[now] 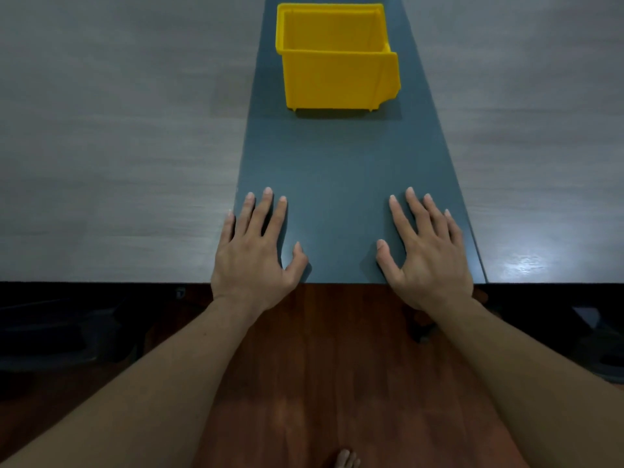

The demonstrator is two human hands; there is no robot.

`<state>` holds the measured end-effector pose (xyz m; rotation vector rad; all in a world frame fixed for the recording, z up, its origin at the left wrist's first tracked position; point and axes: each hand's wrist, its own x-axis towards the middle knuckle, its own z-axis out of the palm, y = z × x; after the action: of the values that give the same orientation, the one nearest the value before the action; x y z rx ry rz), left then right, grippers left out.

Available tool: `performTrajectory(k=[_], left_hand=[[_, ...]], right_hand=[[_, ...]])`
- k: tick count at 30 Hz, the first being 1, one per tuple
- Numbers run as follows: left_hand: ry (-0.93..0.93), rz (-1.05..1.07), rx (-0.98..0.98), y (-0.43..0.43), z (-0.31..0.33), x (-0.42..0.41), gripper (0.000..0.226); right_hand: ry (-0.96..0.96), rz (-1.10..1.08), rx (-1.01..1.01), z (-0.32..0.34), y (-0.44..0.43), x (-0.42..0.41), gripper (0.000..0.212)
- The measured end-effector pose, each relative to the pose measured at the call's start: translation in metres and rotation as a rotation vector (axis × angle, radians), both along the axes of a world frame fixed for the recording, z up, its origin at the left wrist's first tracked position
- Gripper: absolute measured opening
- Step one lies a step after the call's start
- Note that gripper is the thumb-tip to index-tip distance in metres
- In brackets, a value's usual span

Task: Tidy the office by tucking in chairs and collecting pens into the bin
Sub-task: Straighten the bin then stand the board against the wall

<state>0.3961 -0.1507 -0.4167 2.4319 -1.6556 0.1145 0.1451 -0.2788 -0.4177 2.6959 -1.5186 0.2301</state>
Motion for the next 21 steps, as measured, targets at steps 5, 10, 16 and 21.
performTrajectory(k=[5,10,16,21], left_hand=[[-0.004,0.002,-0.026,-0.008,-0.001,0.008,0.080],[-0.013,0.001,-0.028,-0.016,-0.004,0.015,0.080],[-0.001,0.004,-0.023,-0.021,-0.002,0.012,0.080],[-0.004,-0.001,-0.014,-0.024,-0.002,0.014,0.082]], right_hand=[[-0.012,0.000,-0.019,-0.002,-0.007,0.007,0.075],[-0.028,-0.004,-0.033,-0.005,-0.014,0.014,0.075],[-0.024,0.005,-0.048,-0.006,-0.021,0.013,0.075],[-0.020,0.010,-0.044,-0.005,-0.025,0.014,0.075]])
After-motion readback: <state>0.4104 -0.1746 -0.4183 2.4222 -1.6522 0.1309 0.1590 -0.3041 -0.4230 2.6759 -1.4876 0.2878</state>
